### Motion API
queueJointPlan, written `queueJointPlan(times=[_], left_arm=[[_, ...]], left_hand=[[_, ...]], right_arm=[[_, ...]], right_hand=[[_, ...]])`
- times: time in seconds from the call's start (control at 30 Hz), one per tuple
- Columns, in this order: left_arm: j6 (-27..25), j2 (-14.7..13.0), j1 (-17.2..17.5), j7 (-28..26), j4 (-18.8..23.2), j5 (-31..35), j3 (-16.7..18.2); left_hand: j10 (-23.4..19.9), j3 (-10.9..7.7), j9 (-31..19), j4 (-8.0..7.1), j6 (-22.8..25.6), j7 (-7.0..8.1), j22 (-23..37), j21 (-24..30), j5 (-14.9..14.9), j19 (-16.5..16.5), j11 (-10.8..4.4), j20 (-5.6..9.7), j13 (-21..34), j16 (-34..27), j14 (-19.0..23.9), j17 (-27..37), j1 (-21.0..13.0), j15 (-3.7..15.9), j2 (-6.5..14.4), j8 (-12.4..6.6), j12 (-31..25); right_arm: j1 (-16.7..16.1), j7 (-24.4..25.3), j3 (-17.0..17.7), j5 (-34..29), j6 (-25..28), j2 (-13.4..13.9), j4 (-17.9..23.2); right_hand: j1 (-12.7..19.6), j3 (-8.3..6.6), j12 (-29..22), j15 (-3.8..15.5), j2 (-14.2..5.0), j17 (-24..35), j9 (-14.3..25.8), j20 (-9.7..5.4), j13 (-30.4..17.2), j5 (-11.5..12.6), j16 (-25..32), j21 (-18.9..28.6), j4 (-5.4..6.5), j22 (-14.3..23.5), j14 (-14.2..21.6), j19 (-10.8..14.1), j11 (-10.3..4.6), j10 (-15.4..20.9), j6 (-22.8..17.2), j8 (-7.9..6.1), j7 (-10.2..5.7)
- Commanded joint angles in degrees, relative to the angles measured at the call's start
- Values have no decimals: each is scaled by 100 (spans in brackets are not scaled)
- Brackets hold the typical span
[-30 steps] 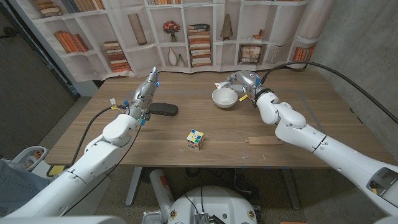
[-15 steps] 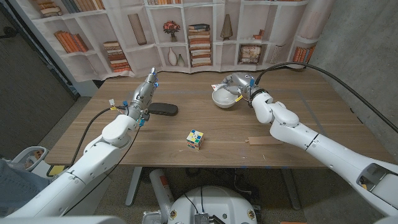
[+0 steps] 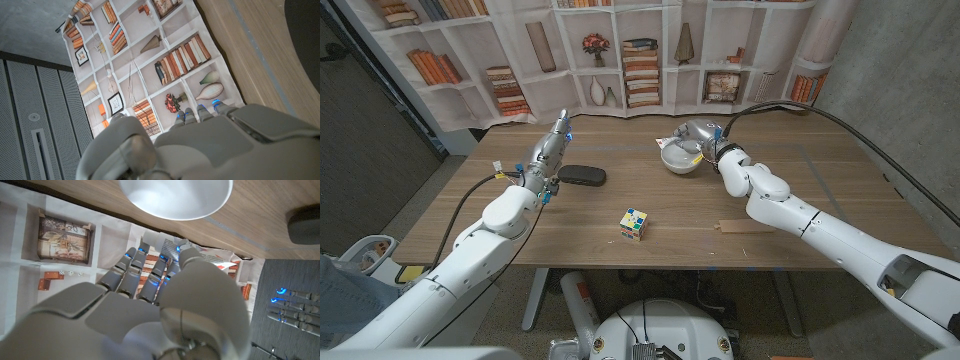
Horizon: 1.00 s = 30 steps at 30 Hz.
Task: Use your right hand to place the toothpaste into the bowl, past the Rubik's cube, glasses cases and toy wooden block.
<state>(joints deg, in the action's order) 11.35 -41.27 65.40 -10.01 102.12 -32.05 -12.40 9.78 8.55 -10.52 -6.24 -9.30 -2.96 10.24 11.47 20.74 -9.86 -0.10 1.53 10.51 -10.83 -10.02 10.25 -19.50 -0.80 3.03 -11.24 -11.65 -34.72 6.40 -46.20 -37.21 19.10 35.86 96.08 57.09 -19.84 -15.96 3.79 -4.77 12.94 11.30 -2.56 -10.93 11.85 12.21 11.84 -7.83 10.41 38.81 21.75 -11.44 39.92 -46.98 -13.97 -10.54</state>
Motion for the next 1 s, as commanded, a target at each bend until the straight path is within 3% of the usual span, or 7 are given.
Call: queueJointPlan(times=[0.03,0.5,0.73,1.0], left_arm=[[28,27,23,-3,-52,-25,14],[18,32,-12,26,-122,-46,6],[-35,35,-56,34,-170,-47,-31],[-81,37,-123,65,-225,-69,-67]], left_hand=[[35,49,-19,13,3,-2,27,8,24,-1087,-27,-27,13,9,-347,16,-9,-3,51,-3,5],[31,65,-19,14,8,-5,28,8,24,-1090,-21,-30,13,9,-349,17,-16,-3,58,-5,4],[33,74,-19,14,8,-1,28,-3,24,-1119,-23,-34,13,8,-346,17,-19,0,61,-5,4],[35,86,-19,14,11,1,28,-11,25,-1145,-29,-53,14,9,-351,17,-23,1,65,-6,6]], right_arm=[[149,15,-142,71,-60,-128,-287],[296,98,-320,54,-65,-256,-634],[289,188,-353,86,-36,-294,-732],[298,209,-396,137,-11,-312,-826]], right_hand=[[45,-41,-1,856,-39,15,20,-366,-17,-21,26,3,-12,16,49,40,-17,57,-52,10,10],[50,-38,9,847,-31,17,22,-343,-18,-31,8,-29,-18,15,22,-38,-15,68,-65,20,-1],[51,-47,43,837,-9,7,25,-108,-19,-38,-27,-197,-23,-8,-13,-613,-27,76,-93,45,-31],[13,-40,71,808,43,-37,27,-39,-21,-34,-114,-202,-15,-20,-166,-834,-42,58,-106,63,-56]])
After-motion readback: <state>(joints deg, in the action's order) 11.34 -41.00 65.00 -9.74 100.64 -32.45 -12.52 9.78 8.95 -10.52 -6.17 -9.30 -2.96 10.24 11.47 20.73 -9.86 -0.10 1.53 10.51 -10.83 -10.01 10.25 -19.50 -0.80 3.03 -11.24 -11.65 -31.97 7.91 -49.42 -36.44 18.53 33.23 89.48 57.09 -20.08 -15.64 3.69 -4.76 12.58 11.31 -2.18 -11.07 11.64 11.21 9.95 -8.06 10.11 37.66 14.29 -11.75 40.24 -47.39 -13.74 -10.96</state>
